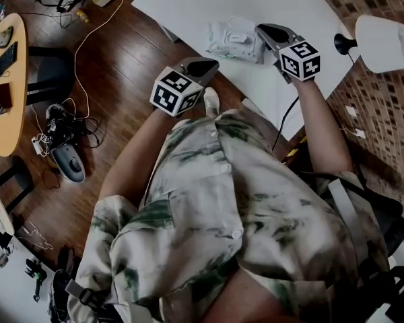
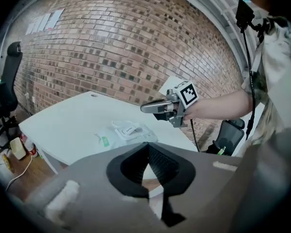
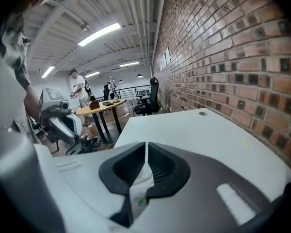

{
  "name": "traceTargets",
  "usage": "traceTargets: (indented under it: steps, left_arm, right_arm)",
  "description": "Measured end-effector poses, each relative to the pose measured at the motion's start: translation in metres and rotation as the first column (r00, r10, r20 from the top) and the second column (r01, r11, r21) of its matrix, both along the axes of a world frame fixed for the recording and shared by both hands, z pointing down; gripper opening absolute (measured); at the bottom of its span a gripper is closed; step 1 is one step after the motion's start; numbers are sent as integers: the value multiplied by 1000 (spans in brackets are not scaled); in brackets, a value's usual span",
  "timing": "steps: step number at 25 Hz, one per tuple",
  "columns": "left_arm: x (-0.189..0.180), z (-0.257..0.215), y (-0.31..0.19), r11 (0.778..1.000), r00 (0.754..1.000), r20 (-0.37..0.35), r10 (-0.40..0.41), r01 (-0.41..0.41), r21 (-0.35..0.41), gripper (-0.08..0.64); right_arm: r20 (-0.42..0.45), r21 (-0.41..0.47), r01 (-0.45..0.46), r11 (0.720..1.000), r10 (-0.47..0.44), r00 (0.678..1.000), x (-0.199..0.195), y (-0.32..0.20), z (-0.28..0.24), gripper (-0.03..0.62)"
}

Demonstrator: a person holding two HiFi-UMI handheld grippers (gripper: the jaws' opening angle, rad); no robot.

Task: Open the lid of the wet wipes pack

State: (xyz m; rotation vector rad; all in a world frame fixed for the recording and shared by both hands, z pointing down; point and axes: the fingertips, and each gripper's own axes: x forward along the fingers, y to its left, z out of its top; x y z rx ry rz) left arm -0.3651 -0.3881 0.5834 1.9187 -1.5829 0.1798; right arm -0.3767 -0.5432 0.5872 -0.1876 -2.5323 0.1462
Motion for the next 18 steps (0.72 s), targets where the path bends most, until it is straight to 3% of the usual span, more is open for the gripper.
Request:
traceTargets:
  steps: [5, 12, 18]
  left_arm:
    - [10, -35, 50, 998, 1000, 9, 11, -12, 69, 3]
    - [39, -76, 137, 988, 998, 19, 67, -69, 141, 3]
    - [81, -112, 196, 967, 987, 17, 157, -157, 200, 3]
  right_arm:
    - [6, 53, -70, 996, 70, 998, 41, 54, -23, 3]
    - [36, 114, -124, 986, 121, 992, 100, 170, -58, 3]
    - [110, 81, -187, 979, 178, 978, 157, 273, -96, 3]
